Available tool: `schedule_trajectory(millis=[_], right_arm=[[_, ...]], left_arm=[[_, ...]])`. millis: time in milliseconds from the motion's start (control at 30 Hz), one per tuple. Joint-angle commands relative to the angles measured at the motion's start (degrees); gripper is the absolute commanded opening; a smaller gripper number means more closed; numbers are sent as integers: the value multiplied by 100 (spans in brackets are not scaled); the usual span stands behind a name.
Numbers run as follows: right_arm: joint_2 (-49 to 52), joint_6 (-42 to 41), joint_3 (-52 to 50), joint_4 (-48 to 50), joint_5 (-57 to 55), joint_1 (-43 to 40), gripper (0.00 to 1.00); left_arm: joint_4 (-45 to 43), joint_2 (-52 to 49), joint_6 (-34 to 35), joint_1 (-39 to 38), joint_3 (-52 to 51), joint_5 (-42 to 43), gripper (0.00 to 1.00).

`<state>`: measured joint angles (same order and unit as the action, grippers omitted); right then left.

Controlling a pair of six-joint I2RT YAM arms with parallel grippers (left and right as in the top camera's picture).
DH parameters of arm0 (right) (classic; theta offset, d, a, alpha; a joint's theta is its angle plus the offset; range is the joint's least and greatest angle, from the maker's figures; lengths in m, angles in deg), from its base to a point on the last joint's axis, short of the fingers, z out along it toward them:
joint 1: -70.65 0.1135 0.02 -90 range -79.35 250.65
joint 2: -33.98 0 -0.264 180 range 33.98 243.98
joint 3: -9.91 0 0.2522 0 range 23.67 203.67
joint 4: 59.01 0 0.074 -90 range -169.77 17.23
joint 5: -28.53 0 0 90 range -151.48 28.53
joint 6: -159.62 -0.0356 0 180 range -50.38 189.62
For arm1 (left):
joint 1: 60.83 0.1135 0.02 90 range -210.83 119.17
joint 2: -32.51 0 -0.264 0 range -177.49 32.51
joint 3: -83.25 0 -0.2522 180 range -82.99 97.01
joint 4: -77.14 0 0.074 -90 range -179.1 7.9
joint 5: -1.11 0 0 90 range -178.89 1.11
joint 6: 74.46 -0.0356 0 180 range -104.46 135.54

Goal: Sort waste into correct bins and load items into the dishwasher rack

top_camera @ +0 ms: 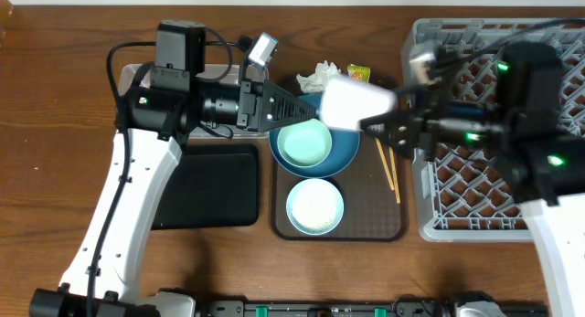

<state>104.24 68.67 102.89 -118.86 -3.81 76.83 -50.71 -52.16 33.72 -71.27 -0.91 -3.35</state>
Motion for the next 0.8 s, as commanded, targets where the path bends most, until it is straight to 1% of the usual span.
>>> schedule_trajectory(millis=[0,100,167,233,333,500,633,767], right_arm=[[-232,-295,66,-728,-2048,-590,51],[-297,-715,66,-1947,-3842,-1045,50],[-254,-1010,63,-2575,-4826,-1246,50],[-179,-1296,59,-2977,-5447,-1386,49],[2,-1606,55,-3152,-5598,-1464,47],[439,-2006,55,-3097,-5794,-1462,47],[905,-2048,55,-2765,-5873,-1462,45],[1150,-2090,55,-2424,-5875,-1478,46]], left_arm=[[-9,0,-72,96,-11,13,64],[-9,0,-74,116,-11,13,65],[-9,0,-74,116,-11,9,65],[-11,0,-72,116,-11,-15,65],[-9,0,-72,116,-11,-107,65],[83,0,-72,116,-11,-116,65],[164,0,-72,114,-11,-116,66],[186,0,-70,114,-11,-111,66]])
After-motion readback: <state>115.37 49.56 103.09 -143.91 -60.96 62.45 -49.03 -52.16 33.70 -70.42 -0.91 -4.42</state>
